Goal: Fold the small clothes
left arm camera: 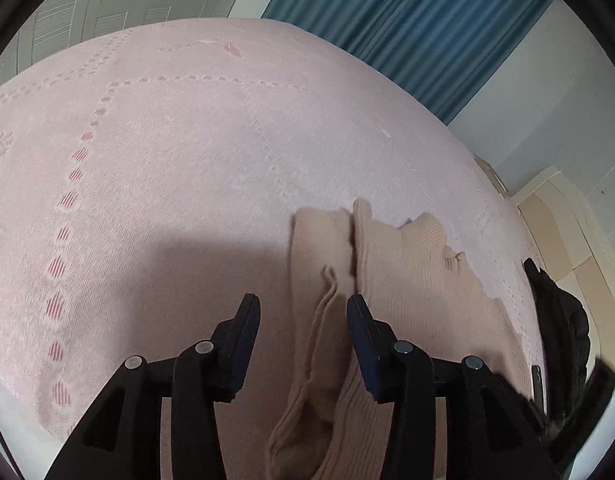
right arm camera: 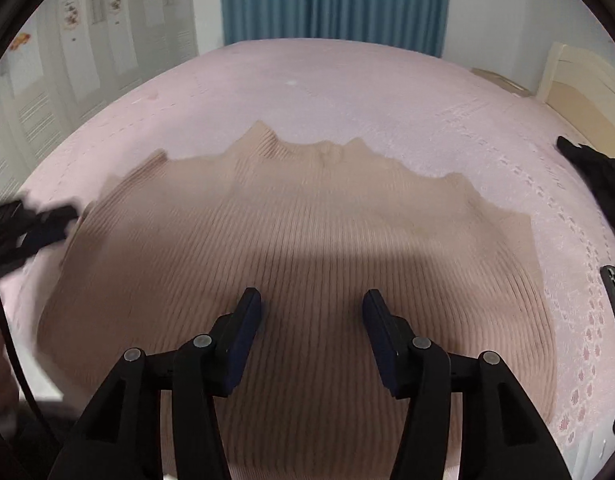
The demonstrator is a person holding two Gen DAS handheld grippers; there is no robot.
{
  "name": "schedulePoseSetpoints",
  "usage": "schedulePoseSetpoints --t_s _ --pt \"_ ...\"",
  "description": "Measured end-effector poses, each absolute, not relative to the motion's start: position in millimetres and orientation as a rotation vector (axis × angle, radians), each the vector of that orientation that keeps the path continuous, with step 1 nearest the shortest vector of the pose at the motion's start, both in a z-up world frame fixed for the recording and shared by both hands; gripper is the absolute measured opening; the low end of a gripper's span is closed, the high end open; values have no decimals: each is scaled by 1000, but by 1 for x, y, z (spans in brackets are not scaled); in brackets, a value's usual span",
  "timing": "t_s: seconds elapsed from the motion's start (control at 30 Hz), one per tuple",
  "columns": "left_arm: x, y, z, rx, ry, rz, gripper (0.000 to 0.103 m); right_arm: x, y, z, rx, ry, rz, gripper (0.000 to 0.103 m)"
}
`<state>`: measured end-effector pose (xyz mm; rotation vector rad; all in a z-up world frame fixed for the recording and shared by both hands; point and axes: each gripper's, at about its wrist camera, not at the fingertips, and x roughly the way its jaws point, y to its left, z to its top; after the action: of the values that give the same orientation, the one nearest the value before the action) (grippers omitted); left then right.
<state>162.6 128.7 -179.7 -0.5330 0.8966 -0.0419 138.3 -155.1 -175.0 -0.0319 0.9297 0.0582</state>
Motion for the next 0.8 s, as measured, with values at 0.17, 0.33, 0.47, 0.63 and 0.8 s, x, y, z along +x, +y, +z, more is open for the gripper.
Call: schedulePoseSetpoints --t_s 0.17,0.33,0.47,0.63,0.8 --pt "177 123 -191 -477 970 -88 43 188 -148 -180 -18 985 -1 54" --pt "181 115 -195 -447 998 -143 48 237 -148 -194 -7 1063 -61 54" --pt "182 115 -195 -452 1003 -157 49 265 -155 -196 21 1087 -89 56" --pt "181 120 -196 -486 1000 -162 49 258 -153 -192 4 1095 -77 56" --pt "174 122 -195 -460 990 -160 49 218 -148 -179 -40 1079 -38 56"
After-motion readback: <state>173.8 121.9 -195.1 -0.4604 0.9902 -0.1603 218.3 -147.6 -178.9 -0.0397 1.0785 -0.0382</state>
